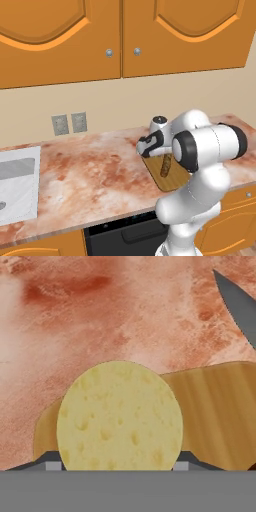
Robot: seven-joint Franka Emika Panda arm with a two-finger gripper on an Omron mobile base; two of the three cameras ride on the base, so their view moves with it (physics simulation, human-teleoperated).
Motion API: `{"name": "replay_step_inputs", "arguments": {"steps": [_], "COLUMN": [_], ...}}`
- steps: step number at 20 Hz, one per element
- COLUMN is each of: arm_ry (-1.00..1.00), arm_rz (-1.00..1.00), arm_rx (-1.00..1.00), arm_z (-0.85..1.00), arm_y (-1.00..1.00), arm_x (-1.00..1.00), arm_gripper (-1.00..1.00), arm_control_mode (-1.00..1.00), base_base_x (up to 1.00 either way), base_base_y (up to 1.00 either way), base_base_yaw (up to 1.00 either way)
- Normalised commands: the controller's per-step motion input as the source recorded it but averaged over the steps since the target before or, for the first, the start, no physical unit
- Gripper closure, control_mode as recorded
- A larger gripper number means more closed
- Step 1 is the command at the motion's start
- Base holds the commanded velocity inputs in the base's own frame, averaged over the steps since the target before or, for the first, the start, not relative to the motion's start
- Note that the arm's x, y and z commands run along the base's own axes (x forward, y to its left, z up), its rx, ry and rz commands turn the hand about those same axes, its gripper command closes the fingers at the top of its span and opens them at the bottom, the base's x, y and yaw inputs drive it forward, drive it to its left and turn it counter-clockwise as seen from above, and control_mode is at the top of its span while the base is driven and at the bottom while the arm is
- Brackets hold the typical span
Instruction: Retrieve the sausage and cheese from the fridge and place them on the cutting board on the counter.
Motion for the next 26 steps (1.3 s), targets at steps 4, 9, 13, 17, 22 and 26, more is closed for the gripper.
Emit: {"name": "replay_step_inputs", "arguments": {"steps": [4, 9, 13, 17, 22, 26], "arm_ry": [0.0, 0.0, 0.0, 0.0, 0.0, 0.0], "arm_rz": [-0.01, -0.02, -0.02, -0.02, -0.02, -0.01], "arm_rx": [0.02, 0.01, 0.01, 0.0, 0.0, 0.0], "arm_z": [-0.03, -0.05, -0.05, 0.0, 0.0, 0.0], "arm_y": [0.0, -0.01, -0.04, 0.0, 0.0, 0.0], "arm_x": [-0.18, -0.3, -0.22, 0.06, 0.15, 0.0], "arm_gripper": [1.0, 1.0, 1.0, 1.0, 1.0, -1.0], "arm_control_mode": [-1.0, -1.0, -1.0, -1.0, -1.0, -1.0], "base_base_x": [0.0, 0.0, 0.0, 0.0, 0.0, 0.0], "base_base_y": [0.0, 0.0, 0.0, 0.0, 0.0, 0.0], "base_base_yaw": [0.0, 0.0, 0.0, 0.0, 0.0, 0.0]}}
